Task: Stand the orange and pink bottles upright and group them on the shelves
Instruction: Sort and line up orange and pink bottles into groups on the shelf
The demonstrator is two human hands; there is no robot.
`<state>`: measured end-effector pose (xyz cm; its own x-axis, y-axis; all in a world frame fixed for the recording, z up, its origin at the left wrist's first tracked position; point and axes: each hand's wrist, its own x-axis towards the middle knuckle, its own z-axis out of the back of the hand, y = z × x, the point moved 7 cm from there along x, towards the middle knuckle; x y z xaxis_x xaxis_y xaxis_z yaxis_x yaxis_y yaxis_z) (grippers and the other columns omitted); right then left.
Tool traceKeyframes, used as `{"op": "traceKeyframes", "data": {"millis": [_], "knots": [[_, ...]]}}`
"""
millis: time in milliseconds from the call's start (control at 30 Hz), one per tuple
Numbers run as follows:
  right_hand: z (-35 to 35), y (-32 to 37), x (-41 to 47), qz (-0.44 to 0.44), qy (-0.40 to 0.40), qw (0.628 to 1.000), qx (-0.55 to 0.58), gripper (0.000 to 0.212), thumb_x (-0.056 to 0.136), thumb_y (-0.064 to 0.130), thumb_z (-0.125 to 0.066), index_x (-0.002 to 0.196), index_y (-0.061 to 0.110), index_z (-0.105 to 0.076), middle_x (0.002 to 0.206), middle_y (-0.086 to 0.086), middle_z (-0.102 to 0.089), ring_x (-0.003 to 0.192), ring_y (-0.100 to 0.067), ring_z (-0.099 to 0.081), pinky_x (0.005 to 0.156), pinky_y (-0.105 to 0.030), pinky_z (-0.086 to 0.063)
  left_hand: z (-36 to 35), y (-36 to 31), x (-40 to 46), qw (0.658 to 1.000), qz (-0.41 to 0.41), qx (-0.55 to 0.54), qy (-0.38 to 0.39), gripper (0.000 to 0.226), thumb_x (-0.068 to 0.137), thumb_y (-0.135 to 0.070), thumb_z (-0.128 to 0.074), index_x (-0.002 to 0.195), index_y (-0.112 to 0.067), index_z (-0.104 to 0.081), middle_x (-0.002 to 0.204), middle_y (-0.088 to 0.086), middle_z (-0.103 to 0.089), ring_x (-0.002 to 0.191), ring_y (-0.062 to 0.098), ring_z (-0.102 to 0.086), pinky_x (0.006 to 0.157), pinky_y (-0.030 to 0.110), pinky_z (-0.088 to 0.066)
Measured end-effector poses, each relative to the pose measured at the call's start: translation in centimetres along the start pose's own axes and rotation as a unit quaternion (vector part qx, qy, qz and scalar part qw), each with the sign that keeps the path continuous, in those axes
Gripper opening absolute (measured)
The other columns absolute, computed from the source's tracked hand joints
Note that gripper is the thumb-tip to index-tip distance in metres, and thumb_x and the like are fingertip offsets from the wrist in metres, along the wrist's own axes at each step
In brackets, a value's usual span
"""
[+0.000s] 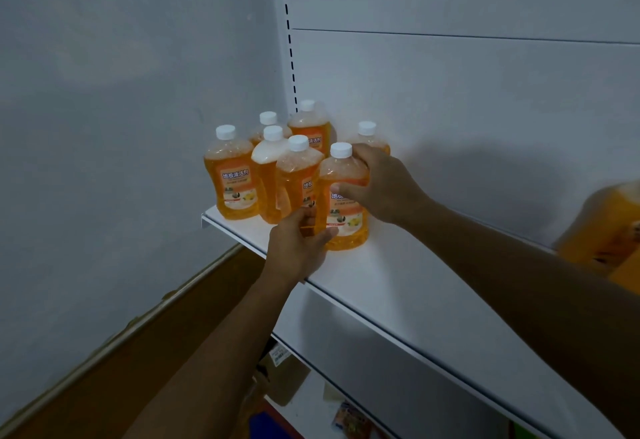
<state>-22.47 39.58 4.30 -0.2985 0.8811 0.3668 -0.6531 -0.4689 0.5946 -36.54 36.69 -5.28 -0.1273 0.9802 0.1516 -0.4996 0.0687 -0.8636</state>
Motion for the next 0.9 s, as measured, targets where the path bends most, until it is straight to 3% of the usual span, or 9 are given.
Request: {"op": "traceKeyframes", "data": {"millis": [167, 233, 333, 467, 600, 767, 900], "knots": [[0.4, -0.5, -0.6, -0.012, -0.009, 1.0, -0.008, 0.064, 0.083, 0.036, -0.071, 0.138, 0.018, -0.043, 0.132, -0.003, -0.054, 0.118, -0.021, -0.053, 0.097, -0.038, -0.048, -0.4, -0.2, 0.1, 1.0, 0.0, 0.016, -0.012, 0.044, 0.087, -0.032, -0.068, 0.127, -0.018, -0.057, 0.126, -0.005, -0.062, 0.112, 0.015, -0.061, 0.09, 0.027, -0.047], [0.6, -0.6, -1.0, -0.015, -0.005, 1.0, -0.002, 0.065, 0.083, 0.036, -0.071, 0.138, 0.019, -0.042, 0.132, -0.003, -0.053, 0.119, -0.021, -0.051, 0.098, -0.041, -0.048, -0.1, 0.0, 0.0, 0.998, -0.003, 0.049, -0.044, 0.04, 0.083, -0.039, -0.072, 0.116, -0.018, -0.063, 0.115, -0.006, -0.066, 0.1, 0.014, -0.063, 0.084, 0.028, -0.05], [1.4, -1.0, -2.3, -0.028, -0.004, 1.0, 0.004, 0.067, 0.083, 0.035, -0.072, 0.14, 0.019, -0.039, 0.133, -0.004, -0.05, 0.118, -0.016, -0.048, 0.093, -0.028, -0.043, 0.5, 0.4, -0.4, 0.989, -0.013, 0.114, -0.097, 0.033, 0.078, -0.048, -0.073, 0.084, -0.017, -0.063, 0.085, -0.004, -0.067, 0.076, 0.014, -0.063, 0.066, 0.029, -0.051], [3.4, -1.7, -5.1, -0.033, 0.007, 0.999, -0.014, 0.063, 0.087, 0.036, -0.067, 0.14, 0.017, -0.039, 0.135, -0.006, -0.05, 0.118, -0.016, -0.046, 0.09, -0.025, -0.037, -0.8, -0.1, -2.2, 0.981, -0.041, 0.156, -0.104, 0.027, 0.083, -0.046, -0.069, 0.075, -0.022, -0.059, 0.074, -0.005, -0.064, 0.068, 0.015, -0.061, 0.063, 0.029, -0.052], [6.1, -3.6, -8.5, -0.069, 0.012, 0.996, -0.049, 0.066, 0.089, 0.048, -0.059, 0.143, 0.016, -0.036, 0.139, -0.009, -0.046, 0.123, -0.021, -0.047, 0.095, -0.031, -0.039, -4.6, -2.9, -5.3, 0.984, -0.095, 0.144, -0.039, 0.024, 0.089, -0.043, -0.063, 0.083, -0.02, -0.066, 0.082, -0.005, -0.067, 0.076, 0.013, -0.062, 0.071, 0.028, -0.053], [11.2, -4.7, -15.4, -0.065, 0.015, 0.994, -0.084, 0.065, 0.092, 0.048, -0.055, 0.144, 0.014, -0.037, 0.143, -0.01, -0.044, 0.128, -0.023, -0.046, 0.103, -0.035, -0.039, -10.7, -7.6, -10.1, 0.978, -0.124, 0.167, 0.029, 0.04, 0.09, -0.051, -0.055, 0.113, -0.021, -0.068, 0.116, -0.006, -0.068, 0.104, 0.013, -0.061, 0.087, 0.026, -0.046], [16.4, -5.8, -22.8, -0.057, 0.015, 0.99, -0.129, 0.06, 0.095, 0.049, -0.048, 0.143, 0.015, -0.038, 0.144, -0.008, -0.046, 0.13, -0.022, -0.044, 0.105, -0.035, -0.037, -15.5, -12.1, -15.8, 0.971, -0.168, 0.168, 0.033, 0.041, 0.089, -0.056, -0.054, 0.109, -0.023, -0.068, 0.114, -0.007, -0.069, 0.097, 0.009, -0.06, 0.087, 0.028, -0.048]]}}
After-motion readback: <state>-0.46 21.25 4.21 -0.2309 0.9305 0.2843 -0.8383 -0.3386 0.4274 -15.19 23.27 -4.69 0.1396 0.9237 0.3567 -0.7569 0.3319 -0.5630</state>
